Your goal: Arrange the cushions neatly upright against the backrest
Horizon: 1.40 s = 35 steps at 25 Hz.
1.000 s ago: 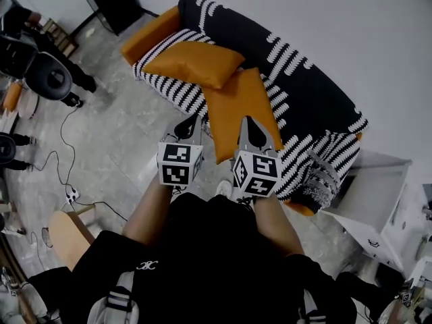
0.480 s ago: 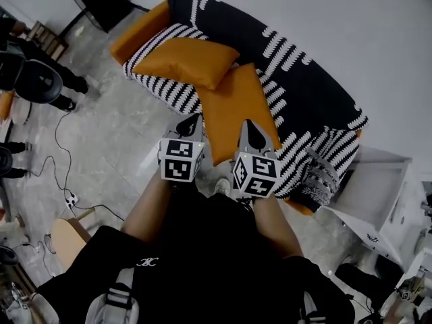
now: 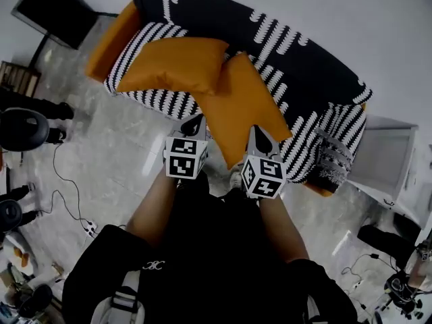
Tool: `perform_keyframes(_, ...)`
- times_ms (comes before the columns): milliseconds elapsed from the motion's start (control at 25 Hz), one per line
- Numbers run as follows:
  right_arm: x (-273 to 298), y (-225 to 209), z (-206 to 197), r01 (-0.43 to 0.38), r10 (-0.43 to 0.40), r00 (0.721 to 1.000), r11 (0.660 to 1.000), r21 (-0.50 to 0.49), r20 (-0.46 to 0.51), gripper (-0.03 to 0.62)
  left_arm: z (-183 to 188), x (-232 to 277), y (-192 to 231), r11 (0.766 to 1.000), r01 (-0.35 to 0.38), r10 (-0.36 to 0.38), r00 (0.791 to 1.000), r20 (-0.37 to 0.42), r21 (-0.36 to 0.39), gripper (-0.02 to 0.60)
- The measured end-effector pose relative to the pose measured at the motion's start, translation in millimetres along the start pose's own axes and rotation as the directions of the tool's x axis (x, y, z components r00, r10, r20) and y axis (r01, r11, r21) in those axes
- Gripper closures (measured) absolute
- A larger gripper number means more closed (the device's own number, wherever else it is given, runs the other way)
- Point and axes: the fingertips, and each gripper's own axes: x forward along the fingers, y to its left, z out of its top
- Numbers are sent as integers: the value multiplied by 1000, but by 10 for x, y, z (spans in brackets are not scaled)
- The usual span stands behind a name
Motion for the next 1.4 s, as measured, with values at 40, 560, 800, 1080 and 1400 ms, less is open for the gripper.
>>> perform_keyframes(40,81,1,-51,26,-26,1000,1000,4,-11,586,-27,95,111,1000,16,-16,1000,-14,-1,574)
perform_keyframes(560,715,-138,-1168,292,-278,946,954,64,-168,585,-1003,1464,888,971,181,-149,969,-195,156,437)
perform_keyframes(800,760,-394,-2003,379,-343,903,920,104,-259,568,-1615,2089,1005,939,244,-180,949,-258,243,351)
perform_keyframes(1080,857,-421,-2991,379,-318,868,920,96,-381,508,-2194,2644,1302,925,211,-130,957,-261,315,268)
perform_keyframes(1400,990,-325,-3917,351,-263,802,934,67,-536,337,-2327,3070,1516,955,217,-160,951,-264,202,199)
